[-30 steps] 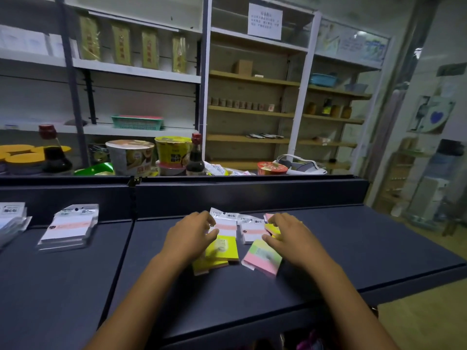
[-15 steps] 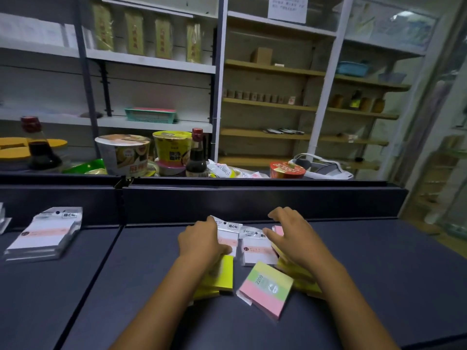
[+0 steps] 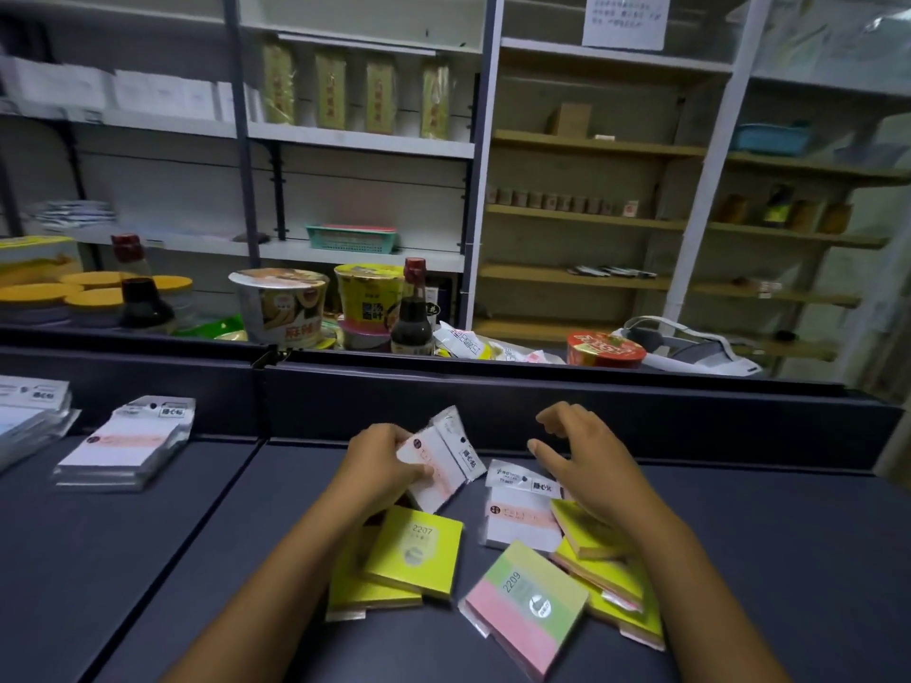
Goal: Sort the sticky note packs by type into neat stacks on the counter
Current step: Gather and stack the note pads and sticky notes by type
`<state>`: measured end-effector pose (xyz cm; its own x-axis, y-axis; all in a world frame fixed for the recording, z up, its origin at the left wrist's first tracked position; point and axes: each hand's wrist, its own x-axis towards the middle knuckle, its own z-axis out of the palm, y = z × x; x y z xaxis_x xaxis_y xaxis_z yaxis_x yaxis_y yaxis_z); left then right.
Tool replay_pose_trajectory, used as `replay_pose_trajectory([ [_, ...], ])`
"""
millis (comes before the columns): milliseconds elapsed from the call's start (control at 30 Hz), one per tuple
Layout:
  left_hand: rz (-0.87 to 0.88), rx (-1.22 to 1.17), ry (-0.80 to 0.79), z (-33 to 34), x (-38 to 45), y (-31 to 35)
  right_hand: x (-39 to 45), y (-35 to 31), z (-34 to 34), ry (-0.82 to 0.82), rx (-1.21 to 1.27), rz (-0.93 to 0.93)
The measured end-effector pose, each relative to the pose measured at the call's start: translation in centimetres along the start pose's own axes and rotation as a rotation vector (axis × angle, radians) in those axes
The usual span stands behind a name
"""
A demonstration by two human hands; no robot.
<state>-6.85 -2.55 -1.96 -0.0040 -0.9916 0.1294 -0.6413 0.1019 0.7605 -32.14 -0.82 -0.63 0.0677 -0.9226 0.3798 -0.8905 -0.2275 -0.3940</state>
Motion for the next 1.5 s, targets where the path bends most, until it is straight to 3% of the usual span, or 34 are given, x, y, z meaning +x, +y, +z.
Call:
replay_pose_trajectory([
  [100, 0.006, -0.168, 0.094, -0.5, 0.5, -0.5, 0.0, -0.2, 0.3, -0.021, 0.04, -0.025],
  [167, -0.008, -0.424, 0.113, -0.7, 0.6, -0.4, -0.2, -0.3, 0.3, -0.032, 0.068, -0.034],
  [267, -0.057, -0.846, 0.053, -1.0, 0.3, 0.3, -0.5, 0.0, 0.0, -0.081, 0.067, -0.029],
  [367, -0.042, -1.034, 0.015, -1.1, 0.0, 0.4, -0.9, 0.6, -0.3, -0.193, 0.036, -0.009],
  [633, 0.021, -1.084, -0.008, -0.9, 0.0, 0.4, -1.5, 1.1, -0.9, -0.43, -0.078, 0.055],
  [1033, 0.061, -1.05, 0.008, -1.1, -0.2, 0.8, -1.2, 0.6, -0.6, -0.537, -0.144, 0.075],
  [1233, 0.07, -1.049, 0.014, -1.1, -0.1, 0.7, -1.5, -0.4, 0.1, -0.377, -0.057, -0.024],
  [1500, 0.085, -1.108, 0.063, -1.4, 0.0, 0.4, -1.5, -1.2, 0.5, -0.178, 0.272, -0.039],
])
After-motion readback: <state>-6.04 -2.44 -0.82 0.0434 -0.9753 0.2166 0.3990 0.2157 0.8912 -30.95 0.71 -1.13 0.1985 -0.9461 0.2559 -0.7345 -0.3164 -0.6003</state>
